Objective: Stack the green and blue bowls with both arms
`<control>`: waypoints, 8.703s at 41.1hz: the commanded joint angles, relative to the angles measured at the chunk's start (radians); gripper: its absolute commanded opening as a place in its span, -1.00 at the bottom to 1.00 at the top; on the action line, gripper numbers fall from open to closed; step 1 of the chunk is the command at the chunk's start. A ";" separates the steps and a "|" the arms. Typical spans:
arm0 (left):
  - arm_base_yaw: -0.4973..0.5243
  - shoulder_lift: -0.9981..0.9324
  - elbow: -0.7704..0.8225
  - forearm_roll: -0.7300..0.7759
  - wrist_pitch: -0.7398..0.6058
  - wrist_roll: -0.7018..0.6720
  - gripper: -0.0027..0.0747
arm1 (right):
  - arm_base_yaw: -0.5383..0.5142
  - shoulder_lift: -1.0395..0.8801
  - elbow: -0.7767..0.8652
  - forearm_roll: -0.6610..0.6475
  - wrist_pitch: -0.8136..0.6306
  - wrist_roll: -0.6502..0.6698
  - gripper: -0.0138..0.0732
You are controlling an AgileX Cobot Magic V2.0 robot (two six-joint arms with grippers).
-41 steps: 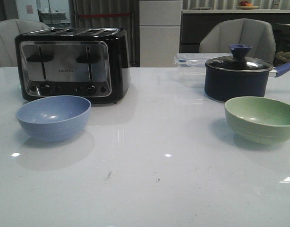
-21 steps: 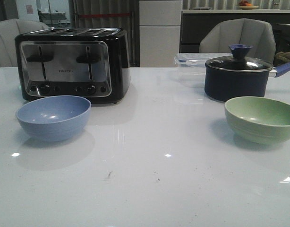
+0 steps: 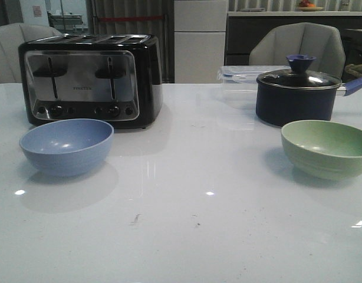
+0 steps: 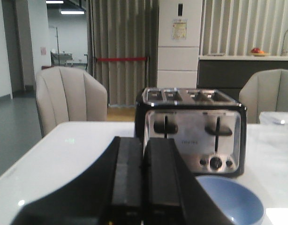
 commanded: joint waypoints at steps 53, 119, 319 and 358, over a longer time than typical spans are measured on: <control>-0.002 0.779 -0.567 -0.001 0.527 -0.002 -0.18 | 0.000 0.930 -0.525 -0.005 0.526 -0.009 0.19; -0.002 0.781 -0.567 -0.001 0.525 -0.002 0.35 | -0.168 1.802 -1.176 0.222 0.690 -0.148 -0.51; -0.588 1.874 -1.419 -0.177 0.753 0.085 -0.56 | 0.434 1.006 -0.636 0.214 0.491 -0.279 0.22; -0.590 1.108 -0.959 -0.005 0.742 0.083 0.16 | 0.434 1.006 -0.636 0.214 0.491 -0.279 0.22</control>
